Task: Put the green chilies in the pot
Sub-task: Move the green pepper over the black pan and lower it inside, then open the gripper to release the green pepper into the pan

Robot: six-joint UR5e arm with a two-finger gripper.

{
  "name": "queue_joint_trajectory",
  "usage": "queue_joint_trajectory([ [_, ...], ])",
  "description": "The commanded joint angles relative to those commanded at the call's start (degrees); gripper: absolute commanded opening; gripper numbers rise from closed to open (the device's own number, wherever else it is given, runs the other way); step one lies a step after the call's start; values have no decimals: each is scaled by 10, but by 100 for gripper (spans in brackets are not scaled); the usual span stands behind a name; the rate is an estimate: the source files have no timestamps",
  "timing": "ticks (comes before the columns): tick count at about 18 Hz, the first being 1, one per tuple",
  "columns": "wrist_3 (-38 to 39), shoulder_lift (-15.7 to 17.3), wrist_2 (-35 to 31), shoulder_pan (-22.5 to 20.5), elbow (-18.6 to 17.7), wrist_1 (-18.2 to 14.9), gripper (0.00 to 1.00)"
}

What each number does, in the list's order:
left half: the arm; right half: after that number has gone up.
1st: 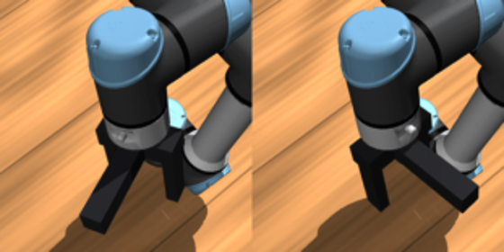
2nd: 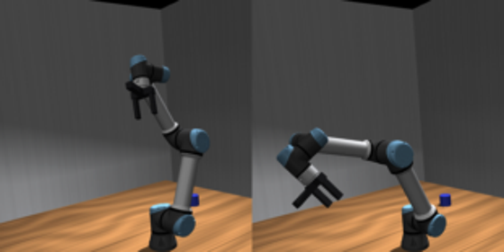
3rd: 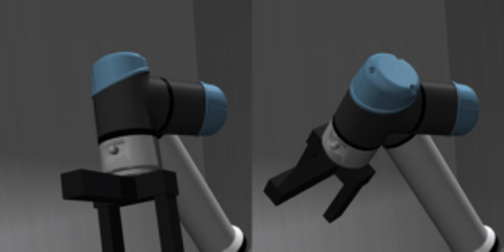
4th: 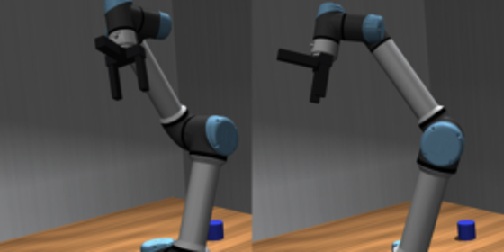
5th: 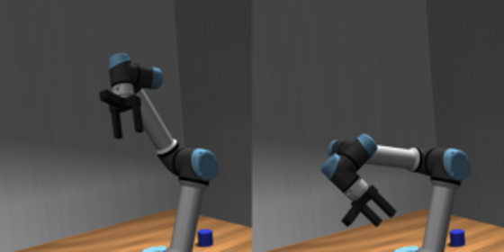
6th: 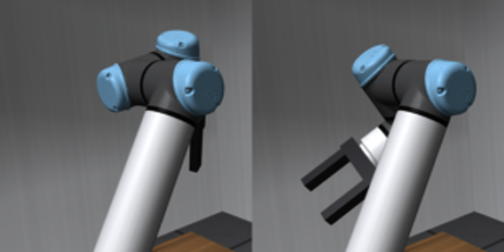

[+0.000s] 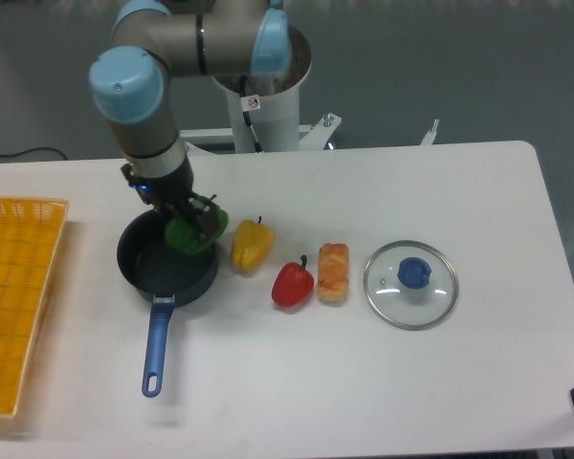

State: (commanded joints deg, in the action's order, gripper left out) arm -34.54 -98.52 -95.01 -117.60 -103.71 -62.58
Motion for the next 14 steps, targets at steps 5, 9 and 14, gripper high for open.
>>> queue_joint_trajectory([
  [5,20,-26,-29,30,-1,5,62],
  [9,40,-45,-42,47,-4,28,62],
  [14,41,-75,-59,61,-4,45,62],
])
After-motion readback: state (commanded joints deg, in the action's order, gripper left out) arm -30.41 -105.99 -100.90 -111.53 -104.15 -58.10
